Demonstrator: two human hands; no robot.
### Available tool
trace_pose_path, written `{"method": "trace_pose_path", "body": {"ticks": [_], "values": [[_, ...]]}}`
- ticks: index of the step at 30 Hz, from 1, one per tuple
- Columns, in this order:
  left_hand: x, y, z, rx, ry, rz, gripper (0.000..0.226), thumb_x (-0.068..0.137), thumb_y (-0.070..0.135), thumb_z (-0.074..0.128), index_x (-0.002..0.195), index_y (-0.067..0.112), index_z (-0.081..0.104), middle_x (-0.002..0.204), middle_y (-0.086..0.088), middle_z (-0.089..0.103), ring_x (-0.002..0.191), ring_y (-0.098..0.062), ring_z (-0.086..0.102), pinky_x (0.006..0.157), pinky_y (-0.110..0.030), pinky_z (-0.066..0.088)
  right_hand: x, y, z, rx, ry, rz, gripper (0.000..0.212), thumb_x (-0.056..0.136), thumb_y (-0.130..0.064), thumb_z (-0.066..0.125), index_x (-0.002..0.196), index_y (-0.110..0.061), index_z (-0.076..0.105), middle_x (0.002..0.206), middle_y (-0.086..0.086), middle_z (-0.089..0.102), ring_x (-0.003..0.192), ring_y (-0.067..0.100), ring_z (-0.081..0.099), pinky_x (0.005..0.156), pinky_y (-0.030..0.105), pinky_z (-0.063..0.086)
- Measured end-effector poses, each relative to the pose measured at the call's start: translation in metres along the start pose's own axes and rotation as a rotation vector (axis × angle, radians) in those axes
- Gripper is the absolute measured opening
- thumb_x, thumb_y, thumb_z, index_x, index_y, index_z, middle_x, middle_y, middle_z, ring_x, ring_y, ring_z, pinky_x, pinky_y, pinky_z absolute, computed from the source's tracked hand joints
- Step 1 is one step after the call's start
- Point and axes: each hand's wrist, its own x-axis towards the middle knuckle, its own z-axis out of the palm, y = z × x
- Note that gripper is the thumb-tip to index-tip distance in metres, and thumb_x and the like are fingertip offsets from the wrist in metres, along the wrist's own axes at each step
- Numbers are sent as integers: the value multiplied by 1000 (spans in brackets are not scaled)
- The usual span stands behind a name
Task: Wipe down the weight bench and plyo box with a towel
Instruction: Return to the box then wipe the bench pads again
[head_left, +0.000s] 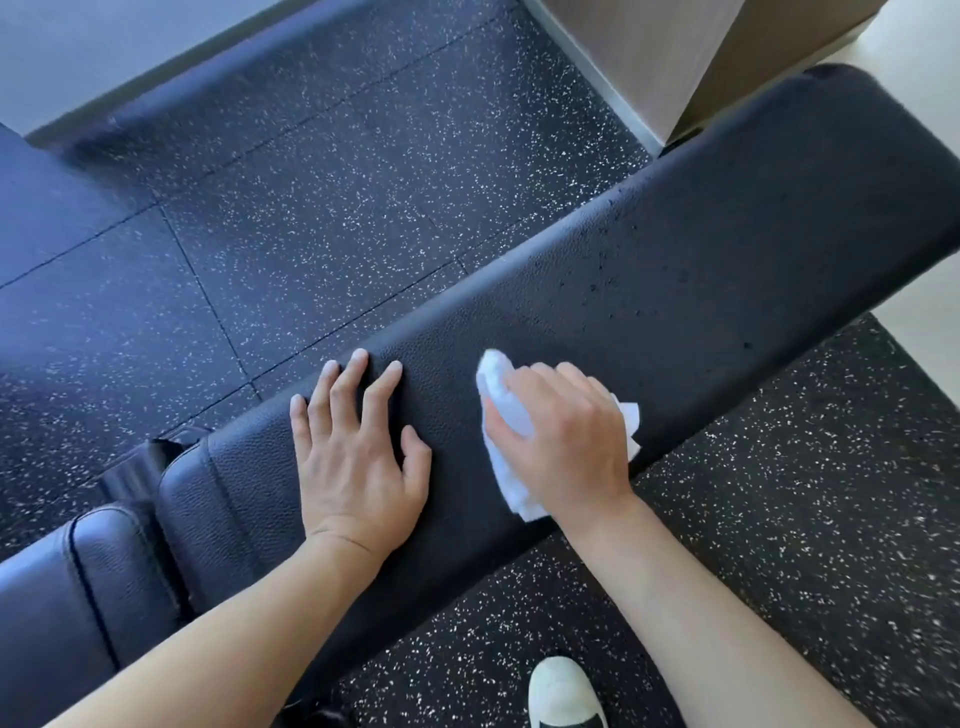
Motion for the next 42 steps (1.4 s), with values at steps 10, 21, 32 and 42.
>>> {"method": "trace_pose_path", "body": {"ticks": [10,21,32,42], "values": [[-1,-1,2,-17,4,-2,62,88,36,49,149,22,49,164,-8,38,156,-36,27,128,-60,13,43,9,21,78,-70,-273,21,80,-29,78,77,-19,59,64,0,49,61,26,49,53,38,39],[1,2,1,-11,-16,-11,65,89,38,44,151,21,46,164,-9,37,155,-37,26,128,-61,12,111,-40,77,99,-71,-73,20,79,-30,80,83,-14,69,69,1,63,67,30,58,60,37,39],[-2,2,4,-8,-3,-22,63,89,36,44,150,21,46,164,-8,35,156,-35,25,128,-61,14,-36,-28,3,63,-23,-39,16,85,-33,73,88,-19,67,66,-3,46,64,23,43,56,36,30],[2,0,4,-23,21,31,62,91,39,42,150,24,45,163,-5,36,155,-31,26,127,-58,15,-18,23,-16,-222,285,283,14,87,-26,58,79,-24,47,63,-1,33,59,25,33,50,35,31]]}}
